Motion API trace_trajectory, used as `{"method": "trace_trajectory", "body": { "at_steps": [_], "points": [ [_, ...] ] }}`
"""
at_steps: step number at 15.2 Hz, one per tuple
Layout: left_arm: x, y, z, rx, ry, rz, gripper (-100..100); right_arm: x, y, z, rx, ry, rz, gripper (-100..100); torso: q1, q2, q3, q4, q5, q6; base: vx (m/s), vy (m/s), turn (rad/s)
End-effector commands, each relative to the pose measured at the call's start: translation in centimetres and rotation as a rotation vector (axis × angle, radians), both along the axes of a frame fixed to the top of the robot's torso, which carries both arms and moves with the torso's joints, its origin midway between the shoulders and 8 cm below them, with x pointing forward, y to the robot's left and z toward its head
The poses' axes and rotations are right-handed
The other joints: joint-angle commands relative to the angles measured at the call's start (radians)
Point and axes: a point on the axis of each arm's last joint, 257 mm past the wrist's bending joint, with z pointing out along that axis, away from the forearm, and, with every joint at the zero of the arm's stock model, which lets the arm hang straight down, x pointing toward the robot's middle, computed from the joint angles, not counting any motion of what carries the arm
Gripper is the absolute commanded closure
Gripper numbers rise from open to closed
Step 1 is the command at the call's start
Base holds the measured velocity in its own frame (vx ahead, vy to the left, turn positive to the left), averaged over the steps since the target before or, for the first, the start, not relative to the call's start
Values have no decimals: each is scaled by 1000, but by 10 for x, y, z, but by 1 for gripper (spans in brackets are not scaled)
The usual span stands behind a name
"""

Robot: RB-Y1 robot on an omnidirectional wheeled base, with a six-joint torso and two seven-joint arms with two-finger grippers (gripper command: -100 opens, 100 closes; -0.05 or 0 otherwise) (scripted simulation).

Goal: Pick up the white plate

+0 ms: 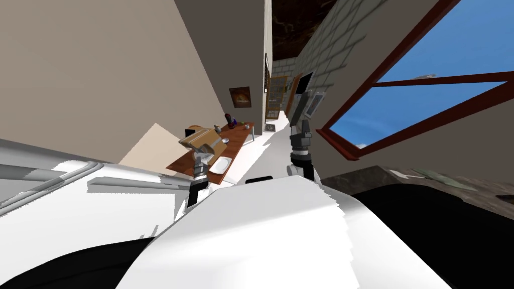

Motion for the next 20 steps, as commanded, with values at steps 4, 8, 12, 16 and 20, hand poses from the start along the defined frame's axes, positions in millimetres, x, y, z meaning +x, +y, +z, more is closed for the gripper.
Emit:
{"method": "trace_trajectory", "body": {
  "at_steps": [4, 8, 12, 16, 20],
  "points": [
    [-17, 36, -39, -41, 75, 76, -100, 0, 0, 0, 0, 0, 0, 0, 0, 0, 0, 0, 0, 0, 119, -136, 96],
    [-33, 63, -65, -79, 120, 140, -100, 0, 0, 0, 0, 0, 0, 0, -1, 1, 0, 0, 0, 0, 105, -154, 73],
    [-55, 89, -99, -129, 174, 214, -100, 0, 0, 0, 0, 0, 0, 0, 1, -1, 0, 0, 0, 0, 130, -128, 101],
    [-69, 101, -121, -160, 209, 256, -100, 0, 0, 0, 0, 0, 0, 0, 0, -2, -1, -1, 0, 0, 130, -134, 74],
    [-94, 117, -152, -218, 250, 327, -100, 0, 0, 0, 0, 0, 0, 0, 4, 0, 0, 0, 1, 0, 110, -89, 77]
  ]
}}
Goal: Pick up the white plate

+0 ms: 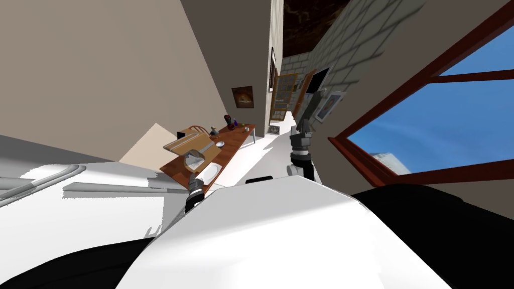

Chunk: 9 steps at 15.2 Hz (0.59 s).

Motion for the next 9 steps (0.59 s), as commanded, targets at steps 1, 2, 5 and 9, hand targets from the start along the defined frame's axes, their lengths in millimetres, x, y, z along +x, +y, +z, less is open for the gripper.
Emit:
{"method": "trace_trajectory", "body": {
  "at_steps": [1, 2, 5, 9],
  "points": [
    [-16, 6, -21, -39, 20, 48, -100, 0, 0, 0, 0, 0, 0, 0, 0, 0, 0, 0, 0, 0, 144, -113, 79],
    [-19, 7, -26, -44, 30, 53, -100, 0, 0, 0, 0, 0, 0, 0, -1, -1, -1, 0, 0, 0, 136, -111, 65],
    [-56, 11, -71, -138, 71, 155, -100, 0, 0, 0, 0, 0, 0, 0, -1, -2, -1, -1, 0, 0, 169, -102, 109],
    [-77, 5, -99, -205, 87, 216, -100, 0, 0, 0, 0, 0, 0, 0, 2, -5, -3, -1, 1, 0, 179, -61, 69]
  ]
}}
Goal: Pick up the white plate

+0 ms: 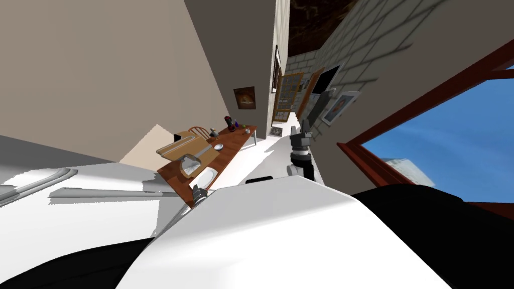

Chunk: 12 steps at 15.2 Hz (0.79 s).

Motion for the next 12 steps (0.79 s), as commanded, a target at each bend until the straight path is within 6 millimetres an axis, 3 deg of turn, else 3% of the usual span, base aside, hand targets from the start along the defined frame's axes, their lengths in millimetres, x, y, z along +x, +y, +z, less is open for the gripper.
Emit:
{"method": "trace_trajectory", "body": {
  "at_steps": [1, 4, 7, 9, 10, 11, 12],
  "points": [
    [-5, 2, -8, -18, 5, 16, -100, 0, 0, 0, 0, 0, 0, 0, 0, 0, 0, 0, 0, 0, 118, -21, 14],
    [-28, -22, -46, -118, 11, 96, -100, 0, 0, 0, 0, 0, 0, 0, 5, 3, 2, 1, 1, 0, 144, 26, 43],
    [-33, -34, -58, -153, 10, 119, -100, 0, 0, 0, 0, 0, 0, 0, 8, 1, 1, 0, 2, 0, 153, 51, 23],
    [-39, -58, -76, -213, 4, 154, -100, 0, 0, 0, 0, 0, 0, 0, 9, 3, 2, 1, 2, 0, 115, 76, 12],
    [-40, -67, -82, -233, 2, 164, -100, 0, 0, 0, 0, 0, 0, 0, 10, 4, 2, 1, 2, 0, 94, 71, 5],
    [-37, -57, -75, -206, 5, 149, -100, 0, 0, 0, 0, 0, 0, 0, 10, 5, 3, 1, 2, 0, 51, 40, -4],
    [-24, -64, -74, -205, -12, 142, -100, 0, 0, 0, 0, 0, 0, 0, 9, 7, 4, 1, 2, 0, 14, 74, 63]
  ]
}}
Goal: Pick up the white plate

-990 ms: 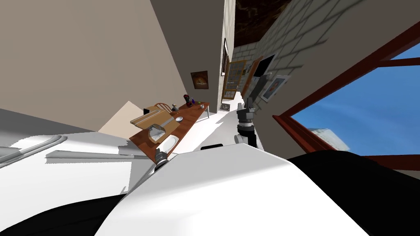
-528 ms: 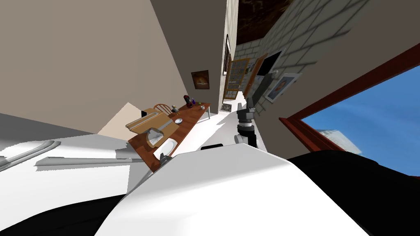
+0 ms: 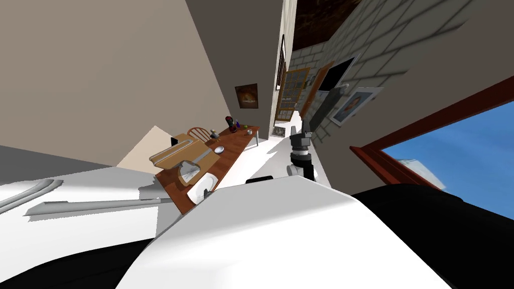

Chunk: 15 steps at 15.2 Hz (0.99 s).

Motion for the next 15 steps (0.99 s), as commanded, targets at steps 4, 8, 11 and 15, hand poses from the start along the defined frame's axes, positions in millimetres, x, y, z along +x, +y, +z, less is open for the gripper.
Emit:
{"method": "trace_trajectory", "body": {
  "at_steps": [4, 8, 11, 15],
  "points": [
    [2, -1, 1, 2, -2, -1, 100, 0, 0, 0, 0, 0, 0, 0, -3, 3, 2, 1, 0, 0, 4, 24, 4],
    [1, 14, 7, 32, 12, -17, -100, 0, 0, 0, 0, 0, 0, 0, -5, 4, 2, 1, -1, 0, -9, -12, 3],
    [3, 37, 21, 85, 28, -44, -100, 0, 0, 0, 0, 0, 0, 0, -11, 8, 5, 2, -2, 0, -67, -110, 36],
    [9, 66, 42, 162, 48, -86, -100, 0, 0, 0, 0, 0, 0, 0, -11, 8, 5, 2, -2, 0, -56, -88, 29]
  ]
}}
